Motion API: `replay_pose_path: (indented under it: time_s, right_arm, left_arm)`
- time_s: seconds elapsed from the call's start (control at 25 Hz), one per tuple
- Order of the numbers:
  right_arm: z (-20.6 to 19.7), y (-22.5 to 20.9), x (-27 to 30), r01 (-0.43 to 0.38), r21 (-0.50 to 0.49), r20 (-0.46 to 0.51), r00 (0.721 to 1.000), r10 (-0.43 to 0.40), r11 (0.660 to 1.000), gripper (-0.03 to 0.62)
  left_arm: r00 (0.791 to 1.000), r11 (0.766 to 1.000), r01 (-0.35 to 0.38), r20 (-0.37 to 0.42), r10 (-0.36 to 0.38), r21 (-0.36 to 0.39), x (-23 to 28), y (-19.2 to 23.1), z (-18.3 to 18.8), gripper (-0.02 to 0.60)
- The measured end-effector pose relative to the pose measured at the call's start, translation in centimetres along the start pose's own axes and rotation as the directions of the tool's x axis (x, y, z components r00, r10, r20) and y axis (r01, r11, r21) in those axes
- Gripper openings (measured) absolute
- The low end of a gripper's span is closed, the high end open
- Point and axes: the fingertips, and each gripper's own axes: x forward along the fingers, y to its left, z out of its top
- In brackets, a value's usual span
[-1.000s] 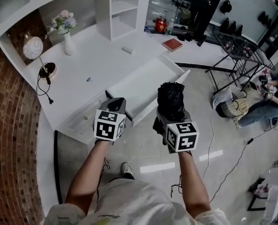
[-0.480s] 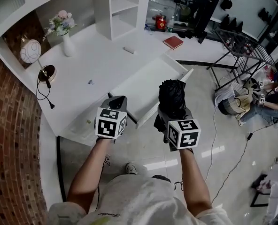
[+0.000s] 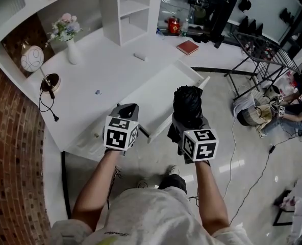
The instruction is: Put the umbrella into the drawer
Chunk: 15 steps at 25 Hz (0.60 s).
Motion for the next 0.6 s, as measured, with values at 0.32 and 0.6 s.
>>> replay_pose_path:
  time_s: [0.32,0.6]
  right_arm:
    - [0.1,-1.3,2.5,-0.019,0.011,0.004,1.0,0.019,1.0,0.255]
    - [1.0,-2.8,5.7,-0.081,-0.018,-0.009,0.997,0.081,0.997,0.255]
  left_arm:
    - [0.999,0.999,-0.033,-0.006,0.033,0.002,1.3,1.3,0.0,-0.006]
    - [0.996,0.996,-0.084,-0.009,0.084,-0.015,3.8,2.5,1.3,-0.006]
